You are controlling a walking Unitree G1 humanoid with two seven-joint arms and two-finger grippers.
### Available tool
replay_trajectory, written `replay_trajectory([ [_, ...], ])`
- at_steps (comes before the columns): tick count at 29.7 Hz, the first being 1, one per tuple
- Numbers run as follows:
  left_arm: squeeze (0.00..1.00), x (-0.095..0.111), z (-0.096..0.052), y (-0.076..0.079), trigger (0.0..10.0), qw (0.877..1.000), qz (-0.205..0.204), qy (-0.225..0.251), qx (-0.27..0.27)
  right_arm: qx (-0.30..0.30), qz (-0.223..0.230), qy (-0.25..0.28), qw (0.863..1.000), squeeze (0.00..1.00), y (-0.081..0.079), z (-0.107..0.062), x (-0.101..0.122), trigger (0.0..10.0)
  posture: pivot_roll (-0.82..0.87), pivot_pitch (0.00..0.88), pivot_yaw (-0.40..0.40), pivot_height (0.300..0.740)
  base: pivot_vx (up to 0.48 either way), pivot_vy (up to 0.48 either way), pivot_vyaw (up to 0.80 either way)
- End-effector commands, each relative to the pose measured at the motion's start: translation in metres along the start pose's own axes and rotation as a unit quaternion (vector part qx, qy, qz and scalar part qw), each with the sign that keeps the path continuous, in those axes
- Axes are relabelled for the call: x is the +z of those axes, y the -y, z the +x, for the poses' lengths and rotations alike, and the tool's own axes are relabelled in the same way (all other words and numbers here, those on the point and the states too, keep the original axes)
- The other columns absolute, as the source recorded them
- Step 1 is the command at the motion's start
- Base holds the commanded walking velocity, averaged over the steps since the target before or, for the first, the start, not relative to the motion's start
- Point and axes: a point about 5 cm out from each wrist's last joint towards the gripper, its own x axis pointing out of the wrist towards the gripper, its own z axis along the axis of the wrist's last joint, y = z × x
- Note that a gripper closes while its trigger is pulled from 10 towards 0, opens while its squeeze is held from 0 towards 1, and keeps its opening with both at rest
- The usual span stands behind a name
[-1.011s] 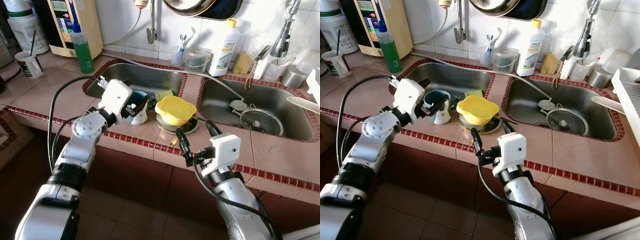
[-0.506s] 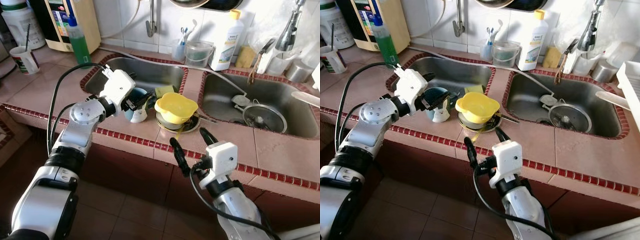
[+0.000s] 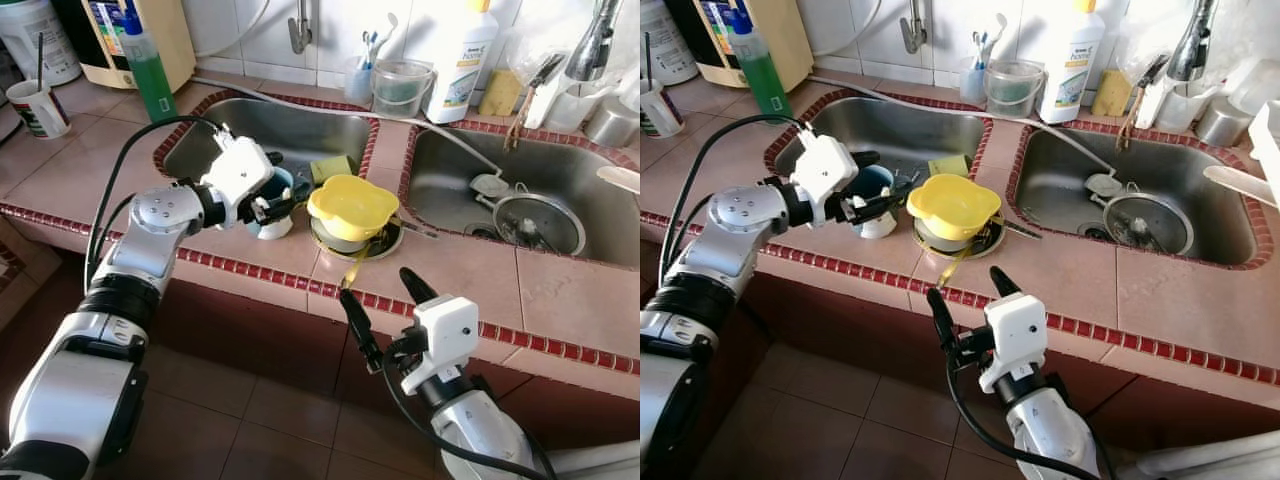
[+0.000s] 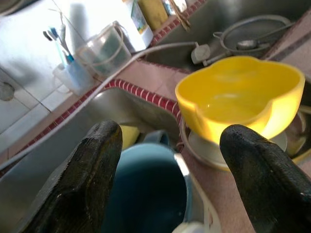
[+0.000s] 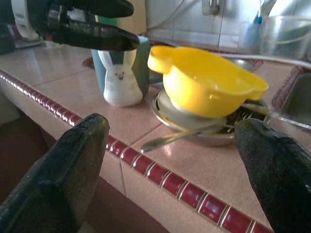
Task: Kitchen organization
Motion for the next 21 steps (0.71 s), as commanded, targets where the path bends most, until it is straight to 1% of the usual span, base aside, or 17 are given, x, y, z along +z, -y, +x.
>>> replay_trajectory([
  [1, 0.00, 0.005, 0.000, -0.006, 10.0, 1.000, 0.021, -0.011, -0.012, 0.008, -0.001, 0.003, 1.000, 0.00, -0.004, -0.002, 0.004, 10.0, -0.20, 0.165, 0.045, 0.732, 0.000, 0.000, 0.00],
  [7, 0.00, 0.003, -0.003, -0.009, 10.0, 0.999, 0.028, -0.027, -0.025, 0.010, 0.000, -0.001, 1.000, 0.00, -0.006, -0.004, 0.004, 10.0, -0.20, 0.171, 0.047, 0.732, 0.000, 0.000, 0.00],
  [9, 0.00, 0.001, -0.007, -0.009, 10.0, 0.998, 0.036, -0.035, -0.037, 0.009, 0.000, -0.002, 1.000, 0.00, -0.006, -0.004, 0.004, 10.0, -0.20, 0.171, 0.048, 0.732, 0.000, 0.000, 0.00],
  [13, 0.00, -0.002, -0.010, -0.010, 10.0, 0.997, 0.039, -0.049, -0.047, 0.008, -0.001, -0.003, 1.000, 0.00, -0.006, -0.004, 0.004, 10.0, -0.19, 0.173, 0.049, 0.732, 0.000, 0.000, 0.00],
  [15, 0.00, -0.003, -0.014, -0.012, 10.0, 0.995, 0.051, -0.063, -0.060, 0.009, 0.000, -0.004, 1.000, 0.00, -0.006, -0.005, 0.004, 10.0, -0.19, 0.173, 0.052, 0.732, 0.000, 0.000, 0.00],
  [19, 0.00, -0.004, -0.018, -0.015, 10.0, 0.993, 0.062, -0.074, -0.072, 0.010, 0.000, -0.007, 1.000, 0.00, -0.006, -0.005, 0.003, 10.0, -0.19, 0.172, 0.052, 0.732, 0.000, 0.000, 0.00],
  [20, 0.00, -0.004, -0.019, -0.015, 8.2, 0.993, 0.061, -0.074, -0.075, 0.009, 0.000, -0.007, 1.000, 0.00, -0.006, -0.006, 0.003, 10.0, -0.19, 0.172, 0.052, 0.732, 0.000, 0.000, 0.00],
  [21, 0.00, -0.004, -0.019, -0.015, 4.6, 0.992, 0.063, -0.075, -0.077, 0.010, 0.000, -0.007, 1.000, 0.00, -0.006, -0.006, 0.003, 10.0, -0.18, 0.171, 0.053, 0.732, 0.000, 0.000, 0.00],
])
